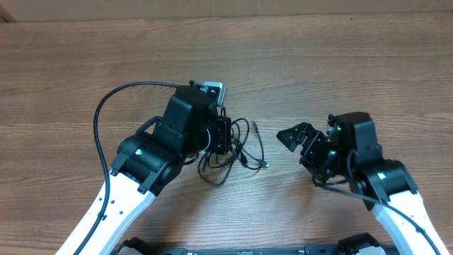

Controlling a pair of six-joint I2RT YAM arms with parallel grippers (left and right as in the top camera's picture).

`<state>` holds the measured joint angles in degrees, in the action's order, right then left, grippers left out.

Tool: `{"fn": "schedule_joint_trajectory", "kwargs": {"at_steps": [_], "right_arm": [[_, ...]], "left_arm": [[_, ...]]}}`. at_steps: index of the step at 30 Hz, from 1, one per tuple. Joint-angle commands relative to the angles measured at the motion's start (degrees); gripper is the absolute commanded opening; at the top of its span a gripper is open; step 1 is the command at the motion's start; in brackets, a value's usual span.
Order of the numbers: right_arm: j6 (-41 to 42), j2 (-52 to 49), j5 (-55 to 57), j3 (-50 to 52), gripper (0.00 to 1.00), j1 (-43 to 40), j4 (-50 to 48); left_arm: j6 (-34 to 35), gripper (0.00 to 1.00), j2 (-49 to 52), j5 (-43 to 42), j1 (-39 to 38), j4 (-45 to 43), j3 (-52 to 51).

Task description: Untangle cables

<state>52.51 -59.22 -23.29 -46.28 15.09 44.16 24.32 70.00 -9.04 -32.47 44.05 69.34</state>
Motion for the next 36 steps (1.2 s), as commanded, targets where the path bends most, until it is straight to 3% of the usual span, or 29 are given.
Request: {"fn": "schedule_joint_trajectory", "kwargs": {"at_steps": [1, 10, 14, 18, 24, 30, 36], "right_arm": [[0.46, -3.34, -0.02, 0.52, 1.00, 0.39, -0.59], [0.46, -6.78, -4.76, 0.52, 0.96, 0.39, -8.94], [-0.11, -5.92, -4.83, 0.52, 0.95, 0.42, -9.14], [-0.24, -5.03, -4.81, 0.52, 0.95, 0.50, -8.81], [-0.28, -3.76, -4.61, 0.52, 0.94, 1.31, -8.04], [-0.44, -2.34, -3.48, 0.52, 0.93, 2.84, -7.65], [-3.06, -2.19, 1.36, 0.52, 0.94, 4.81, -8.15]], "left_arm": [[-3.17, 0.04, 0.02, -1.09, 0.31, -0.48, 0.02], [-1.84, 0.04, 0.02, 6.16, 0.31, -0.35, 0.02], [2.56, 0.04, 0.02, 6.05, 0.31, -0.22, 0.02], [2.45, 0.04, 0.09, 5.66, 0.46, -1.49, 0.02], [-5.90, 0.04, 2.34, -6.25, 2.78, -3.10, 0.02], [-8.00, 0.04, 5.25, -17.88, 5.88, -6.62, 0.04], [-9.16, 0.04, 5.53, -19.19, 5.99, -6.40, 0.04]]}}
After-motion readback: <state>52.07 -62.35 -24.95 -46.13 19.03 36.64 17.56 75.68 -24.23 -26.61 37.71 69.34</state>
